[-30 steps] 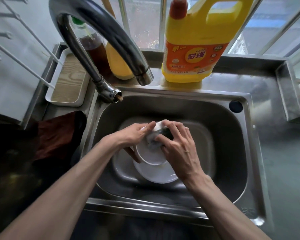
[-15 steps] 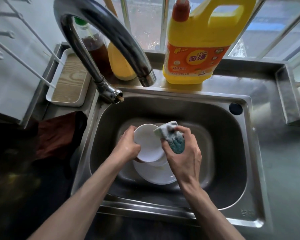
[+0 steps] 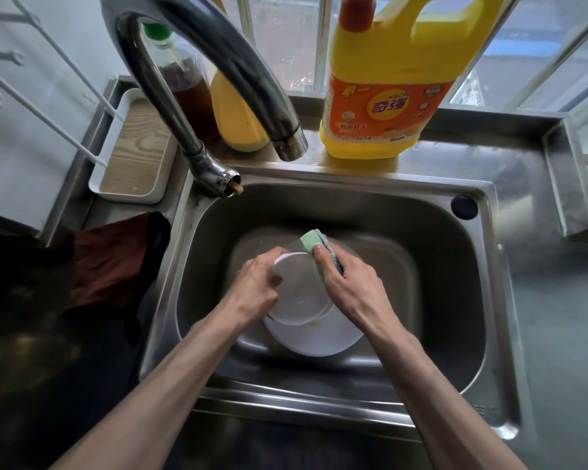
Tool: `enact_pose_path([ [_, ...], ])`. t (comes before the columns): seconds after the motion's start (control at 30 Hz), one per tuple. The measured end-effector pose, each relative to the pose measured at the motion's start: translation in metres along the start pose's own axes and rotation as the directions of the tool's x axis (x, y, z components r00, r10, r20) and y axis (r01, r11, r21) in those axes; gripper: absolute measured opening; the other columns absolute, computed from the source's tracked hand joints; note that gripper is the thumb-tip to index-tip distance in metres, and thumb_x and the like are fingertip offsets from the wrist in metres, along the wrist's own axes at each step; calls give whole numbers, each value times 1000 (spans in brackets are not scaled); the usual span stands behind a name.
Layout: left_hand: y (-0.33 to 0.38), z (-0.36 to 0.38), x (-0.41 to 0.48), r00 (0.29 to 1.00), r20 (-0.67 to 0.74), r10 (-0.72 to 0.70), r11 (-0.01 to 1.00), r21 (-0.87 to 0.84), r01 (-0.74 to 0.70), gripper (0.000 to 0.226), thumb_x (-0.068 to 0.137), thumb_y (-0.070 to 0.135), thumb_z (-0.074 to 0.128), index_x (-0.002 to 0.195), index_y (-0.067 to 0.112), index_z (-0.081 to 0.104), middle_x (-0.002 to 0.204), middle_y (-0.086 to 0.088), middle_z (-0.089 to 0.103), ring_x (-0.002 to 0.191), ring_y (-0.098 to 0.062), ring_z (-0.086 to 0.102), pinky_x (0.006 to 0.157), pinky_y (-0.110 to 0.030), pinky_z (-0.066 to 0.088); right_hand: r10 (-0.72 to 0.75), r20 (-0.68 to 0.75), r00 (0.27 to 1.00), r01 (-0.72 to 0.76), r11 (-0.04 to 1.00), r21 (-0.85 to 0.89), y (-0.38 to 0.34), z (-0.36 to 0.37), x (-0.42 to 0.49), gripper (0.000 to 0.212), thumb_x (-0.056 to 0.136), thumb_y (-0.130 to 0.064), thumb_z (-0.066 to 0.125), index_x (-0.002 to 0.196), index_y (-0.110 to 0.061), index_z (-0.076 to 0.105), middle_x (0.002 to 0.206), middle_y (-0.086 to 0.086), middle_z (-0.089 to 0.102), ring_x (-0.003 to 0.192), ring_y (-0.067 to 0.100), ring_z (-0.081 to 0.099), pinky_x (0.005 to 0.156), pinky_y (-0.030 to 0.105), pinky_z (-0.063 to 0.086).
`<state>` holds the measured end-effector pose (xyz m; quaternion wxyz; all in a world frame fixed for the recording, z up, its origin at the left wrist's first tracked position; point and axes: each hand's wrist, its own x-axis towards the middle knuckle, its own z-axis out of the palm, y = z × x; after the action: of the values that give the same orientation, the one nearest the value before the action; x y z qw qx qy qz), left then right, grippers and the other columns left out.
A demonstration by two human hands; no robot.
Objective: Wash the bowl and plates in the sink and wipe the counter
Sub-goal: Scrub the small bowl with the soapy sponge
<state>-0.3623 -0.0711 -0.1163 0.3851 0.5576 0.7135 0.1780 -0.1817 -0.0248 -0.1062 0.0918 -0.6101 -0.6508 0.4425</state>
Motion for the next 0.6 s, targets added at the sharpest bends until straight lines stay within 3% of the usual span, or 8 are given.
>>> enact_pose_path([
  [0.07,-1,-1,2,999,-34,-3,1000,23,4,49,86,-8,66,121,27,67,108,0,71,103,-18,66,78,-34,58,-38,61,997,35,999,36,-2,-1,5,43,105,-60,38,129,-36,65,119,-5,69,113,22,62,89,37,48],
  [0.23,3,-5,4,998,-56,-26,997,66,29,51,85,-10,64,123,23,66,104,2,69,88,-7,64,69,-20,46,-242,85,966,237,969,69,0,-2,8,44,99,-51,62,136,-28,63,132,-10,60,114,11,60,97,32,49],
  [0.37,1,-6,8,997,-57,-49,999,0,49,54,81,-14,62,117,23,73,98,6,71,87,-5,66,62,-1,41,-336,88,938,332,941,63,5,3,5,57,90,-42,77,142,-27,57,137,-15,53,119,5,56,99,26,48],
  [0.43,-2,-4,9,993,-69,-100,985,-146,90,53,81,-18,61,112,22,76,96,3,74,93,-11,70,68,-4,47,-276,28,961,272,956,111,5,4,2,48,96,-42,71,140,-27,58,133,-14,56,114,5,57,95,26,48],
  [0.53,-9,-1,6,979,-90,-182,954,-257,153,49,84,-13,65,117,22,75,102,-4,73,101,-20,69,83,-31,60,-142,57,988,128,971,200,10,7,-5,33,99,-49,63,126,-31,63,117,-12,63,101,5,61,87,27,52],
  [0.6,-13,0,5,971,-110,-212,948,-264,177,48,85,-10,67,120,23,73,107,-5,71,106,-24,66,86,-40,59,-74,91,993,50,969,243,17,10,-10,25,99,-52,63,112,-31,65,107,-9,66,94,7,64,81,30,53],
])
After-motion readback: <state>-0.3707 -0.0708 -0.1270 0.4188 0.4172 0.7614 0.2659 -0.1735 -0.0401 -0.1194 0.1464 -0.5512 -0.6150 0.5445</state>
